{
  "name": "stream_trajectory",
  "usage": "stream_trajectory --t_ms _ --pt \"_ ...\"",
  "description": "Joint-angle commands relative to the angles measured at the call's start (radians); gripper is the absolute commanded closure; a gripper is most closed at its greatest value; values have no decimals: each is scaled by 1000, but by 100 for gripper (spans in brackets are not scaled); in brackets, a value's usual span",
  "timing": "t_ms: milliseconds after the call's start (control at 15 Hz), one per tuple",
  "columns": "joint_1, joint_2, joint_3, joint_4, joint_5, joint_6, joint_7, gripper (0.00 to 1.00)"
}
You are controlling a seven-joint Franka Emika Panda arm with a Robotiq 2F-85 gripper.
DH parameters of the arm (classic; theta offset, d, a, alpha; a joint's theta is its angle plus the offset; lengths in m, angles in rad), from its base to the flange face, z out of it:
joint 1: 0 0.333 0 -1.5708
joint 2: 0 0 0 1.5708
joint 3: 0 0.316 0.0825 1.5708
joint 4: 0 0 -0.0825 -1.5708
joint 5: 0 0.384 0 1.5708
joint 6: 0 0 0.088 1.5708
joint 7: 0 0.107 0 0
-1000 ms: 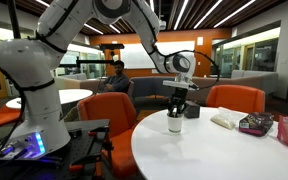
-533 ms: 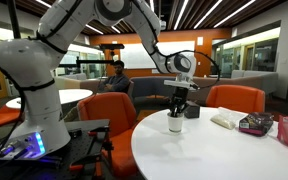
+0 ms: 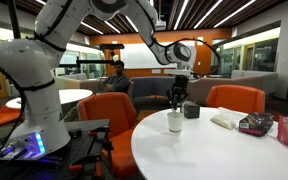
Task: Take the marker out of the cup and put it on the table
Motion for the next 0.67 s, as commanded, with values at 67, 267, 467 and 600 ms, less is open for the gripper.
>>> stream_trajectory --t_ms 67,267,467,600 --pt "-67 -156 23 -142 -12 52 -180 95" --pt "-125 -229 32 -215 0 80 -386 95" --pt "-167 -241 25 -261 -9 127 -582 95" --pt "-192 -223 21 -277 -1 178 -711 95"
